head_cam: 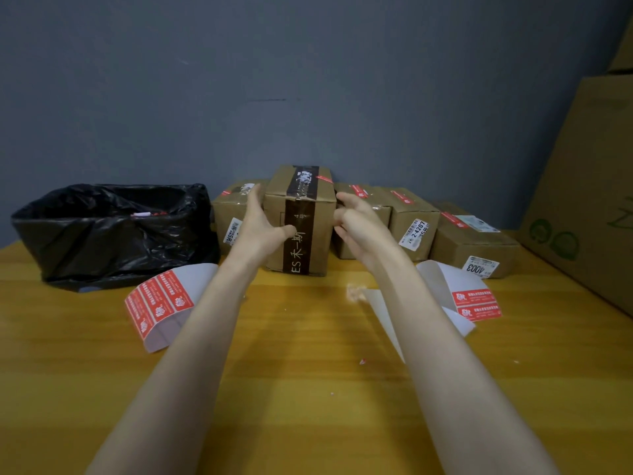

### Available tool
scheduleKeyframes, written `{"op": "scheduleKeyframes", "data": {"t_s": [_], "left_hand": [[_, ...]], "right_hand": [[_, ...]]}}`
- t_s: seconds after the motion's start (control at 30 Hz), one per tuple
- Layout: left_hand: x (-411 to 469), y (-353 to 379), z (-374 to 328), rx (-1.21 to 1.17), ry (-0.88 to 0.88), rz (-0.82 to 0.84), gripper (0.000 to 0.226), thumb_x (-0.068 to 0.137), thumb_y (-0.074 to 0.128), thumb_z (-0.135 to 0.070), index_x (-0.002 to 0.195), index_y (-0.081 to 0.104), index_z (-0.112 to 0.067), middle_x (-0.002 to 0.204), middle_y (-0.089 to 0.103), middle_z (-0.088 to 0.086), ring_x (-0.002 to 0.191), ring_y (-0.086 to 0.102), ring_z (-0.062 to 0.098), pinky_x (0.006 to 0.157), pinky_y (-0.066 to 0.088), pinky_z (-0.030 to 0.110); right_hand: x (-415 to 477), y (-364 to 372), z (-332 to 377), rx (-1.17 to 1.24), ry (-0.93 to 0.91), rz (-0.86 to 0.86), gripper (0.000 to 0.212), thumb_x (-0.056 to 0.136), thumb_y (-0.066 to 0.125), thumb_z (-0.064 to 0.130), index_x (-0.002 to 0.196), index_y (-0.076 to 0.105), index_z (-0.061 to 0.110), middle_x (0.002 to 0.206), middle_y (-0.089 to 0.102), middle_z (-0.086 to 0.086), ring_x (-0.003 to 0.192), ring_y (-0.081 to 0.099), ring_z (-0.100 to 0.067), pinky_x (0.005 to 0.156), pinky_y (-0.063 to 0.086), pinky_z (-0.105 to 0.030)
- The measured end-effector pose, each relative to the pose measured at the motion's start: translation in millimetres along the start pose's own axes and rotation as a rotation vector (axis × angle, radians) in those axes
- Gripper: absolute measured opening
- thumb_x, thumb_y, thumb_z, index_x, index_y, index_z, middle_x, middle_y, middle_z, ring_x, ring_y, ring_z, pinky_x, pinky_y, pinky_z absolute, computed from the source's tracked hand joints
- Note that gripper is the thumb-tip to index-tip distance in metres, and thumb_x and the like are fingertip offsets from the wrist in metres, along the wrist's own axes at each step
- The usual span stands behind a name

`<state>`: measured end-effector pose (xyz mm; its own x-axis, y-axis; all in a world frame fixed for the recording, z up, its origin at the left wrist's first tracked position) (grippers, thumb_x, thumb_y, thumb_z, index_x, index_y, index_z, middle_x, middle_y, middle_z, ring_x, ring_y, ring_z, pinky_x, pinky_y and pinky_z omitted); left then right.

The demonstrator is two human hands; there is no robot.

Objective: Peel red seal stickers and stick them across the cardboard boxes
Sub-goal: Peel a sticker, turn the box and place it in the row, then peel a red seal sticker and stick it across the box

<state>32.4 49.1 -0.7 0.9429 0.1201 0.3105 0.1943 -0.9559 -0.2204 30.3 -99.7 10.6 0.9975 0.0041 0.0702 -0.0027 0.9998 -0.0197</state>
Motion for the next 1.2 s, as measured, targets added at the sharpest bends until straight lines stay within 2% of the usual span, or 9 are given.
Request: {"op": "scheduleKeyframes", "data": {"t_s": [0.1,0.2,0.33,0.43,0.57,0.8,0.93,1.1,1.2], "left_hand": [[3.0,0.1,-0.5,0.095,-0.013,-0.050,0.099,0.077,0.074,-0.009,0.149,0.007,-0.024,0.153,0.021,0.008,0.139,0.026,0.025,0.110,0.032,0.046],[1.9,2.4,-2.7,0.187,-0.009,-0.107,0.107,0.072,0.079,-0.024,0.148,0.004,-0.029,0.152,0.013,0.012,0.140,0.019,0.029,0.110,0.029,0.047],[-4.1,12.0,-2.2,0.402,-0.041,-0.183,0.121,0.061,0.081,-0.046,0.147,-0.003,-0.035,0.150,0.004,0.014,0.140,0.009,0.033,0.112,0.019,0.048],[-8.2,18.7,0.8,0.427,-0.046,-0.261,0.125,0.056,0.081,-0.053,0.146,-0.004,-0.038,0.150,-0.001,0.017,0.140,0.006,0.035,0.113,0.013,0.049],[-12.7,23.3,2.3,0.396,-0.018,-0.327,0.120,0.058,0.081,-0.049,0.146,0.001,-0.035,0.149,-0.002,0.019,0.139,0.007,0.038,0.113,0.015,0.053],[-5.5,4.5,-7.6,0.302,0.024,-0.318,0.101,0.060,0.082,-0.037,0.140,0.021,-0.031,0.145,0.009,0.015,0.133,0.016,0.034,0.109,0.027,0.049],[0.1,-16.7,-20.0,0.234,0.044,-0.289,0.094,0.064,0.082,-0.032,0.138,0.024,-0.031,0.143,0.013,0.011,0.133,0.019,0.030,0.103,0.029,0.036],[2.1,-35.5,-31.6,0.175,0.112,-0.233,0.093,0.064,0.083,-0.031,0.136,0.025,-0.033,0.143,0.013,0.007,0.133,0.020,0.028,0.105,0.037,0.045],[0.1,-43.9,-38.5,0.157,0.178,-0.212,0.092,0.065,0.083,-0.028,0.136,0.025,-0.033,0.141,0.016,0.006,0.132,0.023,0.024,0.102,0.037,0.037]], "right_hand": [[2.9,-2.1,3.1,-0.065,-0.019,0.018,0.054,0.089,0.041,-0.003,0.139,0.037,0.014,0.133,0.052,-0.011,0.118,0.049,-0.020,0.085,0.041,-0.026],[4.0,-2.0,8.5,-0.144,-0.015,0.053,0.052,0.087,0.043,0.001,0.137,0.040,0.017,0.125,0.052,-0.007,0.120,0.049,-0.025,0.096,0.042,-0.034],[1.3,0.8,14.7,-0.275,-0.008,0.094,0.049,0.087,0.044,0.006,0.134,0.043,0.020,0.128,0.052,-0.009,0.118,0.049,-0.026,0.095,0.044,-0.035],[0.7,-0.6,16.0,-0.296,-0.004,0.099,0.048,0.088,0.045,0.005,0.133,0.043,0.020,0.129,0.052,-0.010,0.119,0.049,-0.026,0.093,0.045,-0.034],[-3.1,-7.1,16.3,-0.220,0.016,0.129,0.049,0.089,0.045,0.002,0.136,0.041,0.018,0.123,0.057,-0.011,0.115,0.052,-0.025,0.092,0.042,-0.033],[-13.0,-17.8,26.7,-0.171,-0.013,0.201,0.042,0.093,0.044,0.003,0.133,0.046,0.014,0.122,0.061,-0.010,0.117,0.053,-0.025,0.105,0.040,-0.040],[-11.9,-35.9,33.2,-0.082,-0.052,0.126,0.034,0.093,0.042,0.002,0.122,0.054,0.015,0.117,0.064,-0.010,0.115,0.056,-0.024,0.102,0.043,-0.039],[-12.9,-53.8,38.2,0.010,-0.099,0.029,0.032,0.091,0.039,-0.001,0.110,0.059,0.014,0.111,0.065,-0.008,0.110,0.060,-0.024,0.098,0.046,-0.038],[-15.0,-61.9,42.0,0.035,-0.151,-0.032,0.032,0.090,0.039,-0.001,0.104,0.062,0.016,0.109,0.067,-0.006,0.106,0.063,-0.020,0.091,0.050,-0.032]]}}
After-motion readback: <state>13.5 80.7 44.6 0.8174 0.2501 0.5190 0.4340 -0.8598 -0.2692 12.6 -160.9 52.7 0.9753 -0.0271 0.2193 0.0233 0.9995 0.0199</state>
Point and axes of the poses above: each hand's wrist, its own x-axis towards the middle knuckle, its own y-axis out of the palm, z = x × y, the point moved 4 cm from there along x, towards the middle knuckle
